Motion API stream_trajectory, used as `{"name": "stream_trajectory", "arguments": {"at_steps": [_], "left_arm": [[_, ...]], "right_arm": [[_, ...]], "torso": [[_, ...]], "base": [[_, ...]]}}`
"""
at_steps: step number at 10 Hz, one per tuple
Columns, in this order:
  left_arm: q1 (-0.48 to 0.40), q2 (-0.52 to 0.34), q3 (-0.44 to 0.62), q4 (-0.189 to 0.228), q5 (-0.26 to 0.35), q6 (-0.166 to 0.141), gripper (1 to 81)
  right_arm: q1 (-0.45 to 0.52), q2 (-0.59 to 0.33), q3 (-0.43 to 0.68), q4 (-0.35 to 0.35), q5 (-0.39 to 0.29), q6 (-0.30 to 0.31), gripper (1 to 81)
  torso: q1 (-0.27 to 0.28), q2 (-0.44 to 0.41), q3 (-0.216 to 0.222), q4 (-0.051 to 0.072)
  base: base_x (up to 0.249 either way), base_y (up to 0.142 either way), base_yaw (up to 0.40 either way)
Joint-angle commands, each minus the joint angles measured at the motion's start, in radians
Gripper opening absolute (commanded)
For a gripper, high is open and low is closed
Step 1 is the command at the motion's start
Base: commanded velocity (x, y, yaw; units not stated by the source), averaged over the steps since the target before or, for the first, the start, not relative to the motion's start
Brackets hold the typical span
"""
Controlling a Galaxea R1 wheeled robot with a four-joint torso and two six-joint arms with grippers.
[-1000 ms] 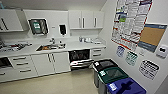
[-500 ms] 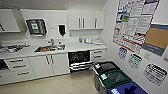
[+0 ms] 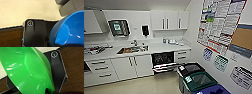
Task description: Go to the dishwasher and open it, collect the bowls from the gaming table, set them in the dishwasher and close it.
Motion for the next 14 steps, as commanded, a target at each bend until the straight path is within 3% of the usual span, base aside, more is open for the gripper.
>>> {"name": "stream_trajectory", "arguments": {"at_steps": [1,10,14], "left_arm": [[-0.045,-0.015,-0.004,0.006,0.030,-0.003,1.0],[-0.045,-0.018,0.001,0.009,0.030,-0.003,1.0],[-0.045,-0.016,0.001,0.007,0.030,-0.003,1.0]], "right_arm": [[0.040,0.005,0.003,-0.007,-0.081,-0.007,1.0],[0.042,0.005,0.005,-0.007,-0.081,-0.007,1.0],[0.040,0.005,0.002,-0.007,-0.081,-0.007,1.0]], "torso": [[0.000,0.000,0.000,0.000],[-0.001,0.000,0.000,0.000],[-0.001,0.000,0.000,0.000]], "base": [[0.084,0.062,0.000],[0.009,0.102,0.000],[0.132,0.098,0.000]]}}
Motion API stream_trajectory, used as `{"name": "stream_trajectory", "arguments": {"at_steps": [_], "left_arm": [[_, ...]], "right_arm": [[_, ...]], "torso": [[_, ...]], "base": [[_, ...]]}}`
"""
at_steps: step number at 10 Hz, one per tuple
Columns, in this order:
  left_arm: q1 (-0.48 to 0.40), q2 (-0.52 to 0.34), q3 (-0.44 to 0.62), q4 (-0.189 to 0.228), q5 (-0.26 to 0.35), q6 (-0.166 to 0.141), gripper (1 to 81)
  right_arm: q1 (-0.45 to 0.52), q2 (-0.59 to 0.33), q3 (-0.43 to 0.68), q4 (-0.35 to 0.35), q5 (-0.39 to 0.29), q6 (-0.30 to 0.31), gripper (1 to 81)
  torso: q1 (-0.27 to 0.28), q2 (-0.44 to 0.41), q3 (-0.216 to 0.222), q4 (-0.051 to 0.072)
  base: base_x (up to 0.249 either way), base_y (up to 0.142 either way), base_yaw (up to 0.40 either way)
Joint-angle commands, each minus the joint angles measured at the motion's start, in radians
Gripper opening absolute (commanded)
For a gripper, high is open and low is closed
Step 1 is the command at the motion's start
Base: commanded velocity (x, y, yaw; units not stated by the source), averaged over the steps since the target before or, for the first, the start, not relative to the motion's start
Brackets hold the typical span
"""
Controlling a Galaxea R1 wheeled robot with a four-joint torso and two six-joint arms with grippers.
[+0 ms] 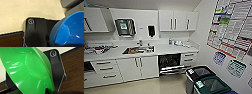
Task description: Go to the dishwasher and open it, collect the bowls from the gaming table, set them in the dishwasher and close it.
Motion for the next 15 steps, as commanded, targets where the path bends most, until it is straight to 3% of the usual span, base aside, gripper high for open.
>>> {"name": "stream_trajectory", "arguments": {"at_steps": [1,15], "left_arm": [[-0.052,-0.004,-0.001,0.007,0.026,-0.003,1.0],[-0.053,-0.004,-0.002,0.010,0.026,-0.004,1.0]], "right_arm": [[0.047,0.000,0.005,-0.007,-0.097,-0.008,1.0],[0.047,0.000,0.010,-0.007,-0.097,-0.008,1.0]], "torso": [[0.001,0.000,0.000,0.000],[0.003,0.000,0.000,0.000]], "base": [[0.164,0.094,0.000],[0.180,0.081,0.000]]}}
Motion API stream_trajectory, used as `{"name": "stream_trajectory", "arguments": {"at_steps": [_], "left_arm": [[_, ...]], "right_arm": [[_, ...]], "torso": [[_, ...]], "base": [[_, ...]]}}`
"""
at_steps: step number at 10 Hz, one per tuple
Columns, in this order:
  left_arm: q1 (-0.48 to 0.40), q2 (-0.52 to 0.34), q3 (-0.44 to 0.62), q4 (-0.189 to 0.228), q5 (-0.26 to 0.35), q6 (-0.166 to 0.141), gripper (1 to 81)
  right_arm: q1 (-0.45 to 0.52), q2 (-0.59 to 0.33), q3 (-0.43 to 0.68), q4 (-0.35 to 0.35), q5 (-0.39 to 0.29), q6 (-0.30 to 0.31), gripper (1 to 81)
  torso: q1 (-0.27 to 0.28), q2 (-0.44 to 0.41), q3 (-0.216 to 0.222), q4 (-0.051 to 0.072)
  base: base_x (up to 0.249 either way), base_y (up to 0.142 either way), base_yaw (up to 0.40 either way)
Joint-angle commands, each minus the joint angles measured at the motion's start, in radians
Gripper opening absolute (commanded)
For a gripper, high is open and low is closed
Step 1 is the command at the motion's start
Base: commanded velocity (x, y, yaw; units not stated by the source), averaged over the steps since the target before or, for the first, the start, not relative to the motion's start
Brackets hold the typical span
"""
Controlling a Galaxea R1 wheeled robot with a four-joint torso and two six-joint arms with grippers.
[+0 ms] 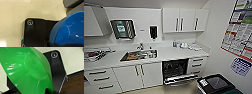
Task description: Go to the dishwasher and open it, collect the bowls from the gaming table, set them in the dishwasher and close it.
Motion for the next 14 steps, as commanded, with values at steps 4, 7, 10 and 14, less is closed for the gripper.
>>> {"name": "stream_trajectory", "arguments": {"at_steps": [4,7,10,14], "left_arm": [[-0.044,-0.014,-0.006,0.009,0.031,-0.004,1.0],[-0.043,-0.016,-0.006,0.008,0.031,-0.003,1.0],[-0.044,-0.014,-0.006,0.008,0.031,-0.003,1.0],[-0.044,-0.016,-0.008,0.006,0.031,-0.003,1.0]], "right_arm": [[0.044,0.005,0.009,-0.006,-0.081,-0.005,1.0],[0.046,0.006,0.011,-0.004,-0.081,-0.007,1.0],[0.044,0.005,0.011,-0.006,-0.081,-0.007,1.0],[0.044,0.003,0.011,-0.006,-0.081,-0.005,1.0]], "torso": [[0.000,0.000,0.000,0.000],[0.000,0.000,0.000,0.000],[0.000,0.000,0.000,0.000],[-0.001,-0.002,0.001,0.000]], "base": [[0.181,0.000,0.000],[0.181,0.000,0.000],[0.181,0.000,0.000],[0.180,0.000,0.000]]}}
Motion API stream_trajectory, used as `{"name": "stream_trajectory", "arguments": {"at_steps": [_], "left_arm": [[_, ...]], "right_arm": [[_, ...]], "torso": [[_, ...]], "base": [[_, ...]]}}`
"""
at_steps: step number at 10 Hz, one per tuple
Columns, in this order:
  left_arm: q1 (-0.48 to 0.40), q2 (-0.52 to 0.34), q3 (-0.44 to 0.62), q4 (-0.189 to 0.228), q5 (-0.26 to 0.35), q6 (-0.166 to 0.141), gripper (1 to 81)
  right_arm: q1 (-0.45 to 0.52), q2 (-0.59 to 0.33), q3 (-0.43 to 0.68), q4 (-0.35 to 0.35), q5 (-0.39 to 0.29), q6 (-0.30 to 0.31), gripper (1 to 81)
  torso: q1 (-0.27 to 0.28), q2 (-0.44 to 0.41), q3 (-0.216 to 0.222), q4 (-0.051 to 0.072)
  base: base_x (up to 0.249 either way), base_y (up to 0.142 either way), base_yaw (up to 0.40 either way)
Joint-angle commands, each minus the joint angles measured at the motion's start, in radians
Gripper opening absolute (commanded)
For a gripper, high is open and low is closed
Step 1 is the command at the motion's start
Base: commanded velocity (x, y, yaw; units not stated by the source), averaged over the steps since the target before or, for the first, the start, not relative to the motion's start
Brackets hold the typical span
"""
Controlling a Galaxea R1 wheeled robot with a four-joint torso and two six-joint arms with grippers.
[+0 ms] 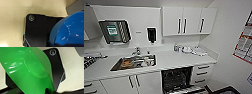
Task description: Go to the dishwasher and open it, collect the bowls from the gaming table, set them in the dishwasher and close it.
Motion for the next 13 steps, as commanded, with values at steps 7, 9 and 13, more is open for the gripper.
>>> {"name": "stream_trajectory", "arguments": {"at_steps": [7,9,13], "left_arm": [[-0.067,-0.016,-0.001,0.008,0.015,-0.003,1.0],[-0.068,-0.014,-0.001,0.010,0.015,-0.004,1.0],[-0.067,-0.017,0.001,0.010,0.013,-0.004,1.0]], "right_arm": [[0.056,0.013,0.007,-0.007,-0.083,-0.006,1.0],[0.056,0.013,0.007,-0.007,-0.083,-0.006,1.0],[0.056,0.013,0.007,-0.016,-0.084,-0.006,1.0]], "torso": [[0.000,0.000,0.000,0.000],[0.000,0.000,0.000,0.000],[0.002,0.000,0.000,0.000]], "base": [[0.175,0.000,0.000],[0.169,0.000,0.000],[0.061,0.000,0.000]]}}
